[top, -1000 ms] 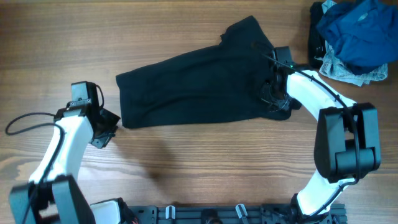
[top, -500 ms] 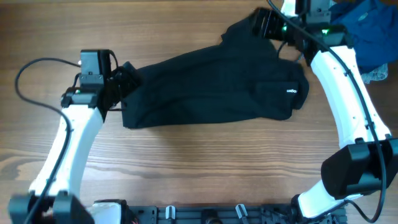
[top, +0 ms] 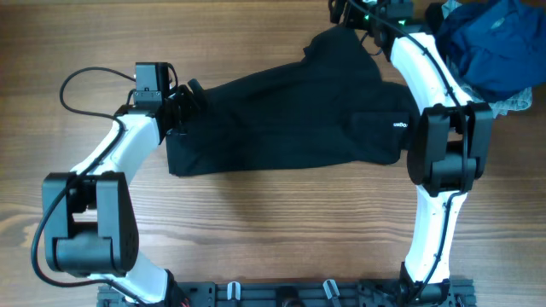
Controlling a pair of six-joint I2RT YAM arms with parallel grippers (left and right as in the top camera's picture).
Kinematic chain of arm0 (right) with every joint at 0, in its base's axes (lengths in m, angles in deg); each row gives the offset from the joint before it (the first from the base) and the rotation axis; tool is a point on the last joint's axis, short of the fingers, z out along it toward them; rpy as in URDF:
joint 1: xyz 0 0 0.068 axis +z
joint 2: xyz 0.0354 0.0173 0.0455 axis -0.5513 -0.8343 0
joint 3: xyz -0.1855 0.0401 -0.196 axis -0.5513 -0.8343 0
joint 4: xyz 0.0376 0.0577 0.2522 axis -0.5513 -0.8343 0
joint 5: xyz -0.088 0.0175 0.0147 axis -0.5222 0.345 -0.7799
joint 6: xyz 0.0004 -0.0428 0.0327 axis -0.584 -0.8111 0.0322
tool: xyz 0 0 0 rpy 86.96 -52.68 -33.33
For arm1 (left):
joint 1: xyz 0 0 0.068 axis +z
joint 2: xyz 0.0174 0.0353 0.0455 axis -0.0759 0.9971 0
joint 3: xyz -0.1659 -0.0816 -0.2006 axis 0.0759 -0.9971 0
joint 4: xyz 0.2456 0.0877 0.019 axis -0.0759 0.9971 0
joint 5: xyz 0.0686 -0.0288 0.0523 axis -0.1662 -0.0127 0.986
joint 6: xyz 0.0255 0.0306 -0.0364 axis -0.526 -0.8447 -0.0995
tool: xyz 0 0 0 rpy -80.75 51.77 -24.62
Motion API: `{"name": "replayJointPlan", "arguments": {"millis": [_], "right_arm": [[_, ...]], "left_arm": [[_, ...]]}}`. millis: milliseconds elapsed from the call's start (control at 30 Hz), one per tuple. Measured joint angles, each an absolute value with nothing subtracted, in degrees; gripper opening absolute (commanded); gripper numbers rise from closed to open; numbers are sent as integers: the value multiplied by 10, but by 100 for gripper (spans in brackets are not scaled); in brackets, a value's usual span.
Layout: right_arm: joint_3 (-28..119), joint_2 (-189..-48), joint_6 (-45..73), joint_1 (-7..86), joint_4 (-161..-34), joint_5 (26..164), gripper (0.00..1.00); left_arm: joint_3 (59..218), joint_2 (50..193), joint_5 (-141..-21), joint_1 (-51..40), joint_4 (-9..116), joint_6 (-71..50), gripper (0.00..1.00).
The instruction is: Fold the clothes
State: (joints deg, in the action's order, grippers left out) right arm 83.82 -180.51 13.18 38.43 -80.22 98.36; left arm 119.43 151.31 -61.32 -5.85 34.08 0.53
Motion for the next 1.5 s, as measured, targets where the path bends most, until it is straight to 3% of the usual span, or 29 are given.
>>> {"name": "replayJointPlan", "arguments": {"millis": [633,800,833,900,1000,1100,1167,1300,1500], "right_arm": [[846,-1926,121,361,-751,1036,99],[846,-1932,74,384,-759,1022,90],[847,-1932,64,389,-765,1012,85],[850,-1932,44,392,-780,997,37],[850,-1933,32,392,-793,960,13],[852,-1933,32,391,-806,940,6],[852,-1933,36,391,-808,936,5],[852,-1930,39,391,-817,932,4],[852,-1922,39,391,-846,930,4]], "left_arm": [[1194,1526,-611,-59,338,6,100],[1194,1526,-611,-59,338,5,100],[1194,1526,-611,-59,338,5,100],[1194,1526,-611,-59,338,5,100],[1194,1526,-611,-59,338,5,99],[1194,1526,-611,-59,346,5,99],[1194,1526,-609,-59,349,5,89],[1194,1526,-577,-59,344,4,98],[1194,1543,-536,-13,301,0,96]]}}
